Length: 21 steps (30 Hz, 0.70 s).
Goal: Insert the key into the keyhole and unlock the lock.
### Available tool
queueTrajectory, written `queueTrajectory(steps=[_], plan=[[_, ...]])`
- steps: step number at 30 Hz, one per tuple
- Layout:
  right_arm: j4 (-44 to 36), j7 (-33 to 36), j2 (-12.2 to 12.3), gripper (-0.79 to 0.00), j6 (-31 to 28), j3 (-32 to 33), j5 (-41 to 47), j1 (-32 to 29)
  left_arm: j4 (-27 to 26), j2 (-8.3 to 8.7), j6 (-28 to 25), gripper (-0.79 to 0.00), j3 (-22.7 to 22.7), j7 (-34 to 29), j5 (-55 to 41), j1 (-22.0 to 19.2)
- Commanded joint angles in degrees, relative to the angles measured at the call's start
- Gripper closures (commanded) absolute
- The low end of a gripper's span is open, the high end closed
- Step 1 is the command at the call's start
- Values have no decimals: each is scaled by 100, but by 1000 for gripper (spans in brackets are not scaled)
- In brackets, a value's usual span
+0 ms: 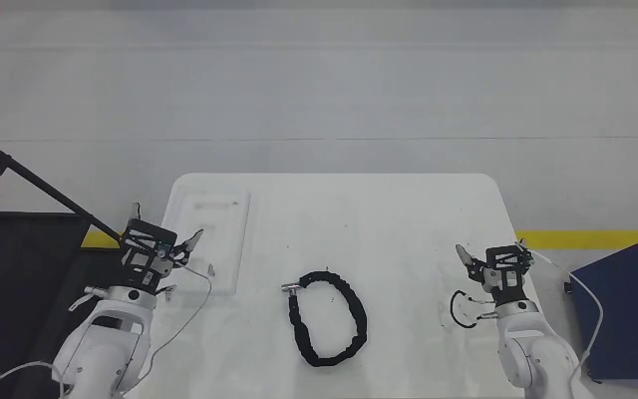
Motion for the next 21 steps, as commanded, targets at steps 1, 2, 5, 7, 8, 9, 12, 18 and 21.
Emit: queueTrajectory(steps=[1, 2, 5, 7, 8, 9, 12, 18, 21], plan=[[0, 0, 0, -785, 0, 0, 0, 0, -93, 0, -226, -785, -24, -199, -123, 100], [0, 0, 0, -785, 0, 0, 0, 0, -143, 0, -372, -785, -37, -344, -252, 132], [0, 0, 0, -785, 0, 0, 0, 0, -171, 15, -1259, -785, -123, -932, -1344, 130], [0, 0, 0, -785, 0, 0, 0, 0, -191, 34, -1648, -785, -265, -1503, -1921, 69], [0, 0, 0, -785, 0, 0, 0, 0, -237, 48, -1806, -785, -349, -1893, -2226, 2], [0, 0, 0, -785, 0, 0, 0, 0, -261, 56, -1856, -785, -383, -2078, -2331, -36], [0, 0, 0, -785, 0, 0, 0, 0, -310, 89, -2060, -785, -400, -2937, -2875, -230], [0, 0, 0, -785, 0, 0, 0, 0, -93, 190, -2240, -785, -185, -4775, -3534, -958], [0, 0, 0, -785, 0, 0, 0, 0, 377, 221, -2103, -785, 96, -5520, -4247, -1515]])
